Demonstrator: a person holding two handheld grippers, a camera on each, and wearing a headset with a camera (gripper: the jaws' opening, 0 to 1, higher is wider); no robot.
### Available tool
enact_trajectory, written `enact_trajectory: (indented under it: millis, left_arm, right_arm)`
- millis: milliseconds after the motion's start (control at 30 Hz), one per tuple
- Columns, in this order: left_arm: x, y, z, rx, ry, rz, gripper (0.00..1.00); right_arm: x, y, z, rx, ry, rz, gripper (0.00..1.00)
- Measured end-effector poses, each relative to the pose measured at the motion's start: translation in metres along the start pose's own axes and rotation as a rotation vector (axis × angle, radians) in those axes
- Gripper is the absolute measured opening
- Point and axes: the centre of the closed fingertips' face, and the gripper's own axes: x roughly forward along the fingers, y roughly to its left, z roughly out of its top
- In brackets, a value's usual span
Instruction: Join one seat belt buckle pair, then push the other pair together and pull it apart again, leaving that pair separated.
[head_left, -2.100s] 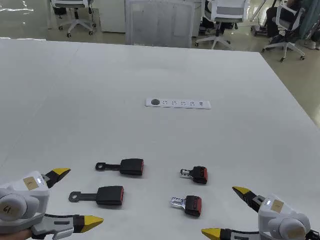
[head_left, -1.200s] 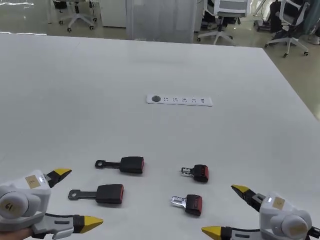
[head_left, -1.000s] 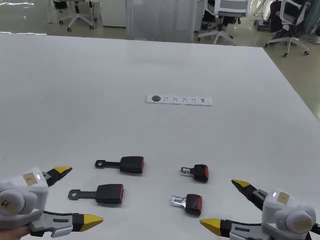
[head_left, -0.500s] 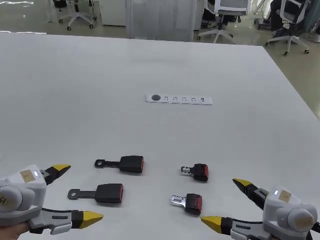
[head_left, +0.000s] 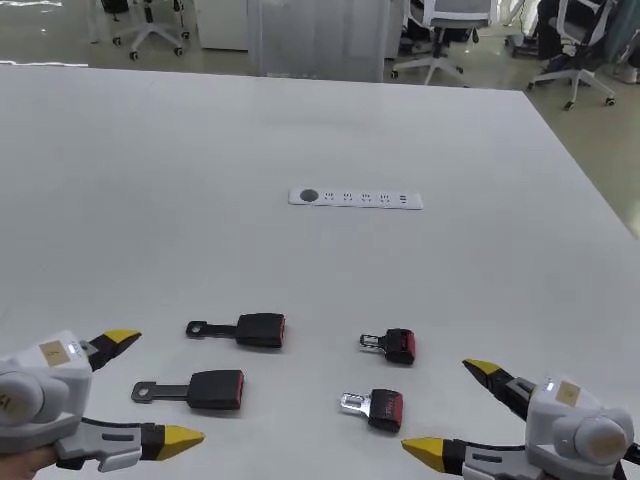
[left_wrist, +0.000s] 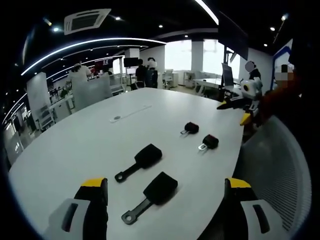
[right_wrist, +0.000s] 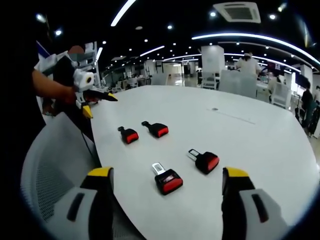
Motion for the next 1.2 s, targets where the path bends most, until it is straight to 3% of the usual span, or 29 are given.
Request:
enact_trajectory:
  millis: [633, 1200]
  left_arm:
    - [0.008, 0.003, -0.005, 0.028, 0.03, -0.023, 0.98]
    - [0.03, 0.012, -0.024, 0.087, 0.123, -0.071, 0.94]
  right_arm:
    - [0.006, 0.002, -0.006, -0.022, 0.039, 0.024, 0.91]
    - [0.028, 0.005, -0.015, -0.04, 0.099, 0.093, 0.89]
